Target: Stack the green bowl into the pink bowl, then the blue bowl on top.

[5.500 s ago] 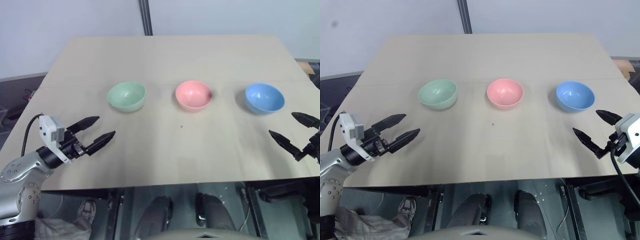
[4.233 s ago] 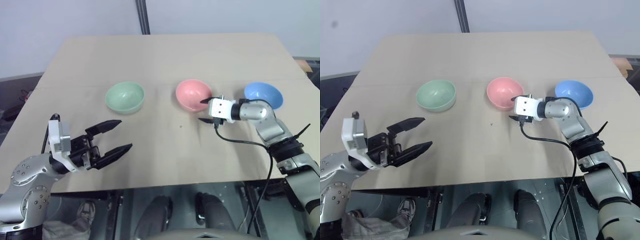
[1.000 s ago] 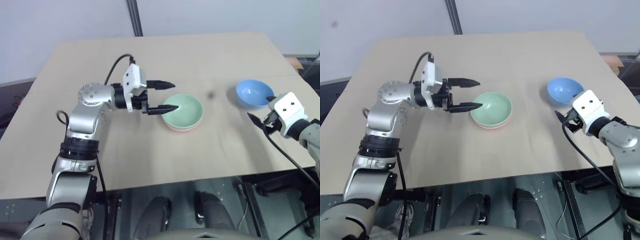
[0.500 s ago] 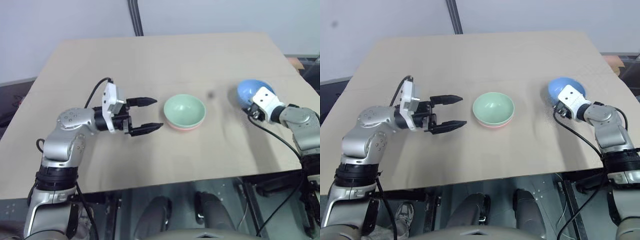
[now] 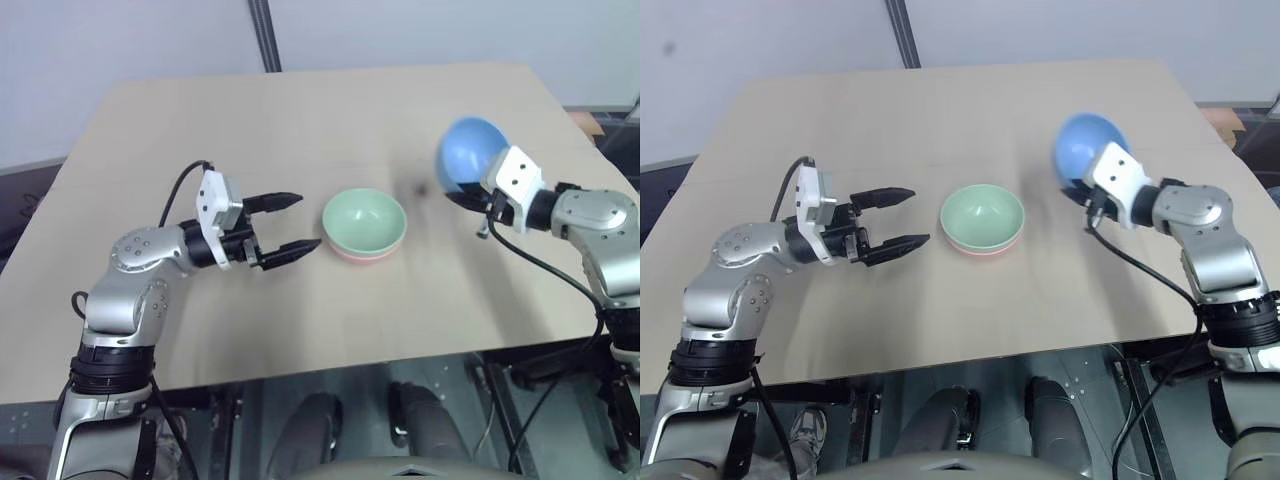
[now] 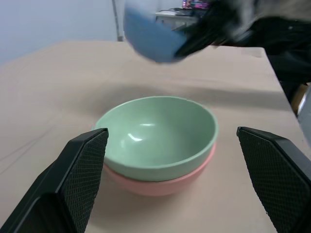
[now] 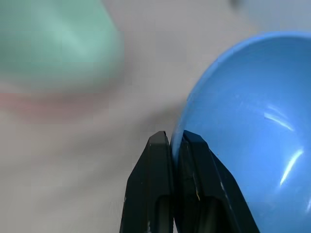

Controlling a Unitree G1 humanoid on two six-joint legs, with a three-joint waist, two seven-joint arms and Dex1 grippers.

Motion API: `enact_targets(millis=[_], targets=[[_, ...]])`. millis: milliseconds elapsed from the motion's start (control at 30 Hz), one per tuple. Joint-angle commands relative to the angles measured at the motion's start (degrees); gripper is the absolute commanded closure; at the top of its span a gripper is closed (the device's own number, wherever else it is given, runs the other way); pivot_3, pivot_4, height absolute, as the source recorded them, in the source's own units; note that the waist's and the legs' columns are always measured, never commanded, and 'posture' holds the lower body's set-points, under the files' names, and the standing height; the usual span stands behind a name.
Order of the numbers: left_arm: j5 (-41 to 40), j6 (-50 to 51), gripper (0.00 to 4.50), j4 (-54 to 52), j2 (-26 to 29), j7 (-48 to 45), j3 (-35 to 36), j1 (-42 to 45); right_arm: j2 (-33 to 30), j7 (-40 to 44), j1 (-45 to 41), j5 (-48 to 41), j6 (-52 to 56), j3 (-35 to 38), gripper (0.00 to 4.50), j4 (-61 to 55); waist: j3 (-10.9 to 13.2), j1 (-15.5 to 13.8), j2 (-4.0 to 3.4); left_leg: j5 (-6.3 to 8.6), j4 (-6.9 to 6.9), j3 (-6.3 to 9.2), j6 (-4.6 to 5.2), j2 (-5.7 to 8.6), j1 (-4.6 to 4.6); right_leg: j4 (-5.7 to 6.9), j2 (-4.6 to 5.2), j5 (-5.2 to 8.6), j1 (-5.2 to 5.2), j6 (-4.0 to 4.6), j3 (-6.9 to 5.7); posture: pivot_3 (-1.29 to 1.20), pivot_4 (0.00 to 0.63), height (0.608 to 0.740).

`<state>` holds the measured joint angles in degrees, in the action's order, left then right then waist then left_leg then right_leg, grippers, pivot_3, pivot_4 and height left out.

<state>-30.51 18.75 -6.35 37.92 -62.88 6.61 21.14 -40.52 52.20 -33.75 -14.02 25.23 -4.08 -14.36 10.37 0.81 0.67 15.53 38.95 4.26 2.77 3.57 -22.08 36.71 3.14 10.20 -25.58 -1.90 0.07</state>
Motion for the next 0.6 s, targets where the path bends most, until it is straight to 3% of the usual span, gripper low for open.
enact_targets(millis=[33, 167, 267, 333, 500, 600], targets=[[1.5, -3.4, 0.00, 2.6, 0.1, 0.5, 1.3, 0.8, 1.2, 0.0, -1.8, -4.2, 6.0, -1.5, 4.43, -9.9, 0.0, -0.2, 0.02, 0.00, 0.00, 0.02, 0.00, 0.00, 0.00, 0.00, 0.01, 0.00, 0.01, 0.00, -0.03, 0.00, 0.150, 0.740], [2.0, -4.5, 0.00, 4.5, -0.4, 1.1, 0.9, 2.0, 6.0, -2.1, -3.7, -3.9, 10.6, -8.0, 4.43, -10.1, -0.1, -0.5, 0.10, 0.00, 0.03, 0.06, 0.00, 0.12, 0.00, -0.02, 0.13, -0.01, 0.06, 0.00, -0.10, 0.00, 0.150, 0.740], [2.0, -4.5, 0.00, 4.4, -1.0, 1.5, 0.7, 2.0, 8.0, -2.8, -3.8, -1.4, 9.3, -10.8, 3.37, -6.2, -0.1, -0.5, 0.09, -0.02, 0.03, 0.08, -0.03, 0.13, -0.02, -0.01, 0.14, -0.02, 0.04, 0.03, -0.11, 0.00, 0.150, 0.740], [1.8, -4.2, 0.00, 3.6, -1.2, 1.7, 0.8, 1.5, 7.3, -2.1, -3.7, -0.2, 8.3, -11.5, 2.41, -5.5, 0.0, -0.5, 0.09, -0.13, 0.03, 0.07, -0.23, 0.16, -0.06, -0.01, 0.17, -0.03, 0.00, 0.04, -0.11, 0.00, 0.150, 0.740], [1.0, -3.0, 0.00, 0.7, -1.4, 3.4, 1.3, -1.0, 7.9, -4.9, -2.4, -4.6, 10.9, -4.4, 0.05, -9.4, 0.0, -0.4, 0.09, -0.13, 0.02, 0.07, -0.24, 0.18, -0.14, -0.03, 0.20, -0.03, -0.09, 0.04, -0.10, 0.00, 0.150, 0.740], [0.2, -2.4, 0.00, -2.3, -1.6, 4.6, 1.7, -3.5, 8.5, -7.6, 0.7, -7.8, 11.7, 1.5, 0.05, -13.3, 0.0, -0.4, 0.09, -0.13, -0.03, 0.09, -0.23, 0.16, -0.14, -0.05, 0.19, -0.03, -0.09, 0.04, -0.10, 0.00, 0.150, 0.740]])
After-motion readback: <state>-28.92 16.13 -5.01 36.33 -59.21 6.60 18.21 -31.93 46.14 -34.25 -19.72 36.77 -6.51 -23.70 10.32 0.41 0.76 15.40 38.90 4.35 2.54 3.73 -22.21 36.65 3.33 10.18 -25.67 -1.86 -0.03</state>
